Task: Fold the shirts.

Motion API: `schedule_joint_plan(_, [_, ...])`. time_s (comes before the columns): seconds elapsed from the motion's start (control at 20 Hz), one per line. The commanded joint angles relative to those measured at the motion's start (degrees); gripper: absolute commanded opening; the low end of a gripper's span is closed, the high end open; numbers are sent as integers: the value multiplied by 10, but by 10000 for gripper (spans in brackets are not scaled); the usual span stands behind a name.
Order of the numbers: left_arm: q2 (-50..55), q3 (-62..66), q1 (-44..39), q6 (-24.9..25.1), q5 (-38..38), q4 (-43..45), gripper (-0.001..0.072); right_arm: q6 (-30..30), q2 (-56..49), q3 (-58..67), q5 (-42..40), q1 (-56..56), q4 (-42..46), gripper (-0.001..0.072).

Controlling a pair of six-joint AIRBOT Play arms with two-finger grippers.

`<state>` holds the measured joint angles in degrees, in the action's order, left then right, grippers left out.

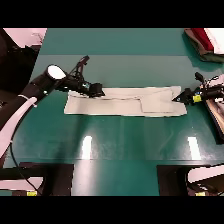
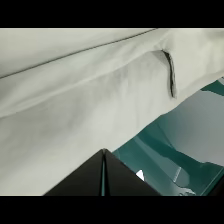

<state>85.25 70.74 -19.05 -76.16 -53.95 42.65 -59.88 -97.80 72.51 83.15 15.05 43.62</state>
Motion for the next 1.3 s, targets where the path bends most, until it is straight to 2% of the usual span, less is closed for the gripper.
schedule_joint_plan(0.0, [57, 36, -41, -17, 36, 6, 25, -24, 16, 37, 65, -5, -6, 13])
schedule_joint_plan(0.3, [201, 193, -85, -41, 38, 5, 26, -99, 105, 115, 85, -73, -6, 12])
schedule_joint_plan(0.5, [260, 240, -102, -49, 41, 2, 26, -143, 122, 206, 82, -164, -6, 11])
schedule_joint_plan(0.75, [270, 240, -107, -49, 37, 6, 26, -151, 122, 282, 33, -269, -4, 11])
schedule_joint_plan(1.05, [269, 240, -105, -43, 14, 12, 25, -148, 119, 293, 11, -316, -3, 11])
schedule_joint_plan(1.25, [226, 241, -89, -45, 2, 92, 25, -140, 113, 293, 9, -332, -6, 11])
